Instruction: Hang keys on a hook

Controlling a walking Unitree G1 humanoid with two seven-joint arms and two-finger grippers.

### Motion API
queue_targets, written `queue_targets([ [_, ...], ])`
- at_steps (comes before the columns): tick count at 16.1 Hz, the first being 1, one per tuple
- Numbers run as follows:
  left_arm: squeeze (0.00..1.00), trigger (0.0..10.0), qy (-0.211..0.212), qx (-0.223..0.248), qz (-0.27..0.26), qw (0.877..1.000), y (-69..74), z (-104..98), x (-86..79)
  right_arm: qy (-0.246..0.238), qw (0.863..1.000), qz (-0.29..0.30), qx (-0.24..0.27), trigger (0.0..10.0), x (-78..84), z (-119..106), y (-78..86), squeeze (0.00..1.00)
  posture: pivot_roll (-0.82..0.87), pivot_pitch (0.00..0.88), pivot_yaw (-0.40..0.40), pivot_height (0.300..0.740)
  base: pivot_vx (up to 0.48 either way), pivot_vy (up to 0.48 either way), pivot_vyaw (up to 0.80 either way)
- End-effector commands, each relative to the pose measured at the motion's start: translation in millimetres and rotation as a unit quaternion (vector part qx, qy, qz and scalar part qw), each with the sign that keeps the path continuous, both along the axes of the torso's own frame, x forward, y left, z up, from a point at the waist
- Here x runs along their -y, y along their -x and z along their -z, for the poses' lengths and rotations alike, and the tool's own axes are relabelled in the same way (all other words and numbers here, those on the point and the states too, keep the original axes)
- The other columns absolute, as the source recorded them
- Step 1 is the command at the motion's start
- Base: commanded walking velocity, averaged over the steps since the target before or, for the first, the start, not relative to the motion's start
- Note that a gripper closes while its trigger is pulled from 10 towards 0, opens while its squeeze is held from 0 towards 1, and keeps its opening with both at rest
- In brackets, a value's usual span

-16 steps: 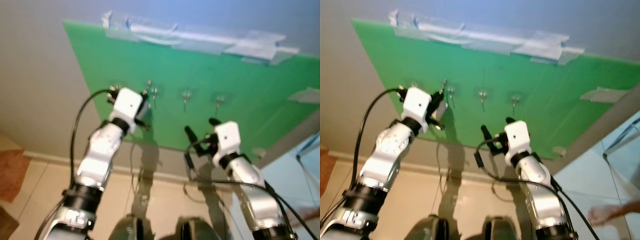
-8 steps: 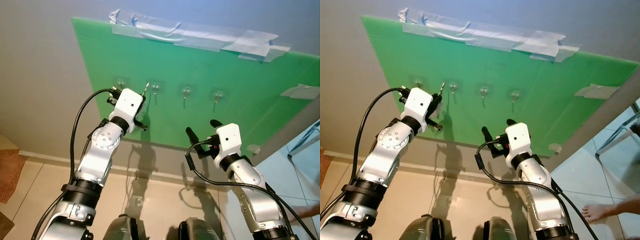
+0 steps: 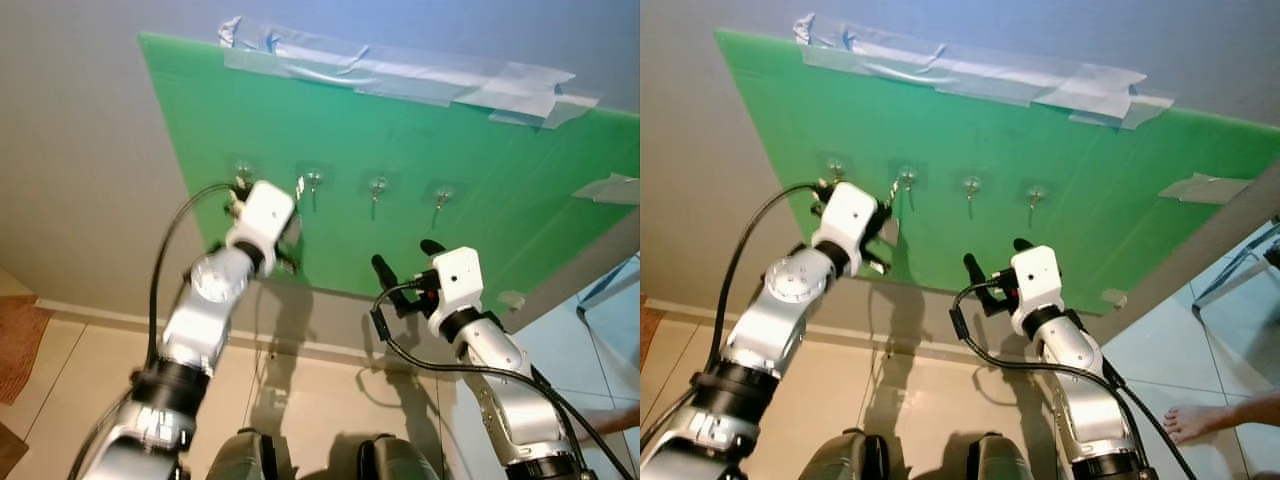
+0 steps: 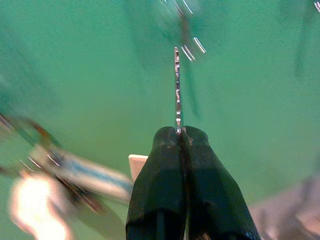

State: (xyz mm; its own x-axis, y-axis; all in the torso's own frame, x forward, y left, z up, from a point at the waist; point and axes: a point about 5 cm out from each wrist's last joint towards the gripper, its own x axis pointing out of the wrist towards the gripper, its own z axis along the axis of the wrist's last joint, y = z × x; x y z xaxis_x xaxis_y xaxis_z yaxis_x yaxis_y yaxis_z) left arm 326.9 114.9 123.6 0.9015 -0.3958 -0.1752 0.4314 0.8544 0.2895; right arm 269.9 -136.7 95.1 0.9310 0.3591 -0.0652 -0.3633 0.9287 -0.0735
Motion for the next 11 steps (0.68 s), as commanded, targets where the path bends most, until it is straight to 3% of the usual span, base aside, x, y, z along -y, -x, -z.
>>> queue_targets([
  [1, 0.0, 0.0, 0.014, 0.001, 0.007, 1.0, 1.9, -5, 10.1, 0.006, 1.0, 0.003, 0.001, 10.0, 2.3, -1, 1.7, 0.0, -0.14, 0.144, -0.03, 0.71, 0.0, 0.0, 0.0],
  [6, 0.0, 0.0, 0.018, 0.02, 0.033, 0.999, -1.8, -15, 21.1, 0.008, 1.0, 0.003, 0.001, 10.0, 2.6, -1, 1.3, 0.0, -0.14, 0.136, -0.031, 0.71, 0.0, 0.0, 0.0],
  [8, 0.0, 0.0, 0.048, 0.034, 0.048, 0.997, -10.0, -29, 30.5, 0.008, 1.0, 0.004, 0.0, 10.0, 2.3, -1, 1.2, 0.0, -0.14, 0.132, -0.029, 0.71, 0.0, 0.0, 0.0],
  [11, 0.0, 0.0, 0.061, 0.036, 0.051, 0.996, -14.2, -35, 32.1, 0.007, 1.0, 0.005, 0.0, 10.0, 2.0, 0, 1.4, 0.0, -0.14, 0.131, -0.026, 0.71, 0.0, 0.0, 0.0],
])
